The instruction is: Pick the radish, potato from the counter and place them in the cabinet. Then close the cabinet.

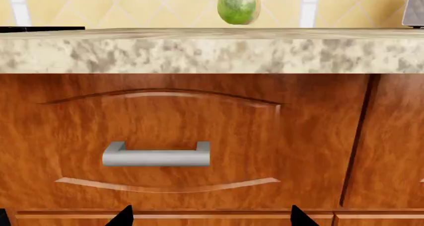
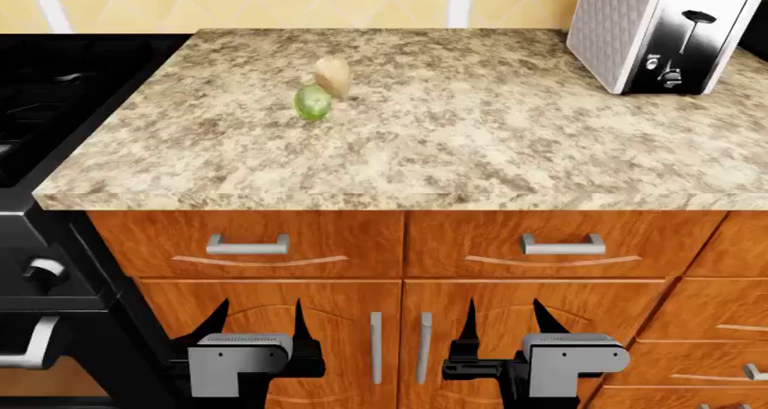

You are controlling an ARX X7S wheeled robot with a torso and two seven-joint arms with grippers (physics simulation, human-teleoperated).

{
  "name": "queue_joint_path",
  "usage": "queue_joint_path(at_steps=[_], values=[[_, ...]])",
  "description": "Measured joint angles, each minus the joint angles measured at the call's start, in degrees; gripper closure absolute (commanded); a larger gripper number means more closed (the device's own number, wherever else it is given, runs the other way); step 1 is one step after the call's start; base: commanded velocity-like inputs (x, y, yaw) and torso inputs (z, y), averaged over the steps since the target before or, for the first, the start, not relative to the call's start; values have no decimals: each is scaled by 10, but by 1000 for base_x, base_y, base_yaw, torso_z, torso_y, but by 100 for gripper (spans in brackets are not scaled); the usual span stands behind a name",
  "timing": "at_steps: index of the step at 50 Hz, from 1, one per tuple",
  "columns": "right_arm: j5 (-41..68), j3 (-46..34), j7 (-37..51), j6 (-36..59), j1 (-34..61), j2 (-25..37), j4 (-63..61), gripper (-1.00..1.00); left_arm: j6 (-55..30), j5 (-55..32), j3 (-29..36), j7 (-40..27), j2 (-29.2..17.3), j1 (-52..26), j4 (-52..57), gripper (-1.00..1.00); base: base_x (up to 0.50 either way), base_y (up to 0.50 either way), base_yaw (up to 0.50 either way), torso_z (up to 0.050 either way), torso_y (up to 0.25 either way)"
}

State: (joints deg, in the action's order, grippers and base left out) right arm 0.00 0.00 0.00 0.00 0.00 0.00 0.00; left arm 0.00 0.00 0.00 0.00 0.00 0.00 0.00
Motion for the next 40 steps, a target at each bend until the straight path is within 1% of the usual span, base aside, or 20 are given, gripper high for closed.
queue_joint_path(at_steps=[12,19,28,40], values=[[13,-15,20,8,4,13,-5,-100,-7,-10,20,-20,-13,1,21,-100,0,0,0,0,0],[21,-23,33,33,12,24,-30,-100,-42,-14,34,-34,-21,-12,65,-100,0,0,0,0,0],[27,-34,41,92,33,42,-87,-100,-142,-34,44,-44,-30,-59,163,-100,0,0,0,0,0],[54,-44,19,194,85,77,-193,-100,-326,-110,40,-27,-53,-160,287,-100,0,0,0,0,0]])
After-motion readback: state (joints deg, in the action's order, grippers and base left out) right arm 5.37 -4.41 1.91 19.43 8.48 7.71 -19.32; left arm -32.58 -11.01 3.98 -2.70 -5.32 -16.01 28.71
